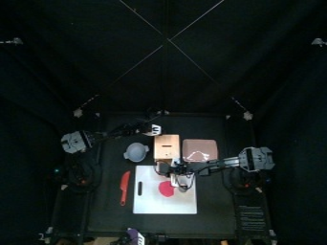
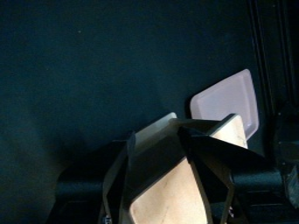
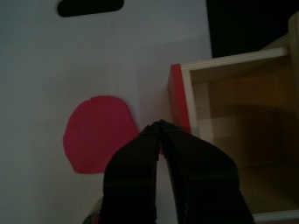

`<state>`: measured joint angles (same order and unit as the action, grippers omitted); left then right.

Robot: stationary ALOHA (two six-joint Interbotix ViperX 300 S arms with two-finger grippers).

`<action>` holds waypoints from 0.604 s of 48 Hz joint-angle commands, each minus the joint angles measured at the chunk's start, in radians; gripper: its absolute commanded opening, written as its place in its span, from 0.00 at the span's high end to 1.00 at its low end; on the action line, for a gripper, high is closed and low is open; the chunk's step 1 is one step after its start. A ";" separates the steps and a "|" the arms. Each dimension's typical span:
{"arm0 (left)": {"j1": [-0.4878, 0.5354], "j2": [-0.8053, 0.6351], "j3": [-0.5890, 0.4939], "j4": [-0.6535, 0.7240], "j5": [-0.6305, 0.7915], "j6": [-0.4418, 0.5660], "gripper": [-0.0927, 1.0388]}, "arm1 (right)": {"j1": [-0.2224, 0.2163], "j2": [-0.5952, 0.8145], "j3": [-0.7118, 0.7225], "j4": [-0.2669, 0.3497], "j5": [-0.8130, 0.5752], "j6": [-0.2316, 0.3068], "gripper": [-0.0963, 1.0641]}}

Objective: Get the cutter from the drawer then cut the dough then place the extra dough in the bowl
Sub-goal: Shut the drawer

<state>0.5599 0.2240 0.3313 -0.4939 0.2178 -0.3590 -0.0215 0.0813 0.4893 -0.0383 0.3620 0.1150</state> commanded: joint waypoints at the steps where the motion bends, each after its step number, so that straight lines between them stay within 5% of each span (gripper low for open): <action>1: 0.000 -0.012 -0.035 -0.002 -0.002 0.002 0.19 | -0.015 -0.011 -0.035 -0.008 -0.006 -0.003 0.50; 29: 0.002 -0.014 -0.035 0.000 0.021 0.003 0.19 | -0.058 0.028 -0.087 -0.049 0.006 -0.003 0.50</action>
<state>0.5599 0.2255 0.3313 -0.4955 0.2408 -0.3590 -0.0614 0.1289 0.4249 -0.0828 0.3697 0.1135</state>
